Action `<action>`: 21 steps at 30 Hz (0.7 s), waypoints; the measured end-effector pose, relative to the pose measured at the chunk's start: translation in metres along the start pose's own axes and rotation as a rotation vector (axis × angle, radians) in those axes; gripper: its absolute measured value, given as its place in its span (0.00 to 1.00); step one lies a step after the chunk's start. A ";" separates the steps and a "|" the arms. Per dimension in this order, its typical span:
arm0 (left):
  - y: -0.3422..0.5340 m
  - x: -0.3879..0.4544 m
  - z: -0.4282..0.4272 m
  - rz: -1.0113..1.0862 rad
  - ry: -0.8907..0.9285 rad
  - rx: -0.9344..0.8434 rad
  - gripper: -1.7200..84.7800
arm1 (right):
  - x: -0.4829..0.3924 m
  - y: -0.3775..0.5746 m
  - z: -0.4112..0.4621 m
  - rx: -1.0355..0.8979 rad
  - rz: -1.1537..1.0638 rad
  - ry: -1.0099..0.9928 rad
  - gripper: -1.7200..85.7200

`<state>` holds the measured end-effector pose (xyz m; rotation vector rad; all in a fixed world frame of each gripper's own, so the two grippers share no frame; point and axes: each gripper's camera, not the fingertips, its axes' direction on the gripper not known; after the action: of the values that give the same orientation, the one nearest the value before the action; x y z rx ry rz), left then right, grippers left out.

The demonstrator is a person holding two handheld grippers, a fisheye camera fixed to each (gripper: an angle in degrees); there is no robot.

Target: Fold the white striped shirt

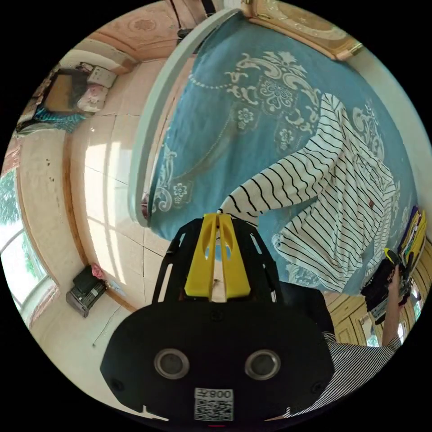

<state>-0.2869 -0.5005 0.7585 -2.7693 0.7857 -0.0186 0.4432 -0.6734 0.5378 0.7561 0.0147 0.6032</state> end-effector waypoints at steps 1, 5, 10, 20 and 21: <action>-0.008 -0.021 -0.009 -0.063 -0.048 0.021 0.03 | 0.004 -0.001 0.001 0.003 0.004 0.008 0.09; -0.026 -0.052 -0.016 -0.165 0.000 0.075 0.05 | 0.027 -0.003 0.010 0.025 0.037 0.028 0.10; -0.037 0.011 0.033 0.058 0.144 -0.015 0.07 | 0.030 -0.011 0.029 0.004 0.035 0.069 0.08; -0.062 0.045 0.080 0.206 0.256 -0.136 0.11 | 0.027 -0.037 -0.018 0.025 -0.077 0.291 0.02; -0.064 0.042 0.080 0.209 0.249 -0.137 0.11 | 0.037 -0.047 -0.039 0.069 -0.054 0.268 0.02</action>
<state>-0.2119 -0.4503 0.6950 -2.8313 1.1770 -0.2844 0.4890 -0.6564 0.4856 0.7349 0.3030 0.6510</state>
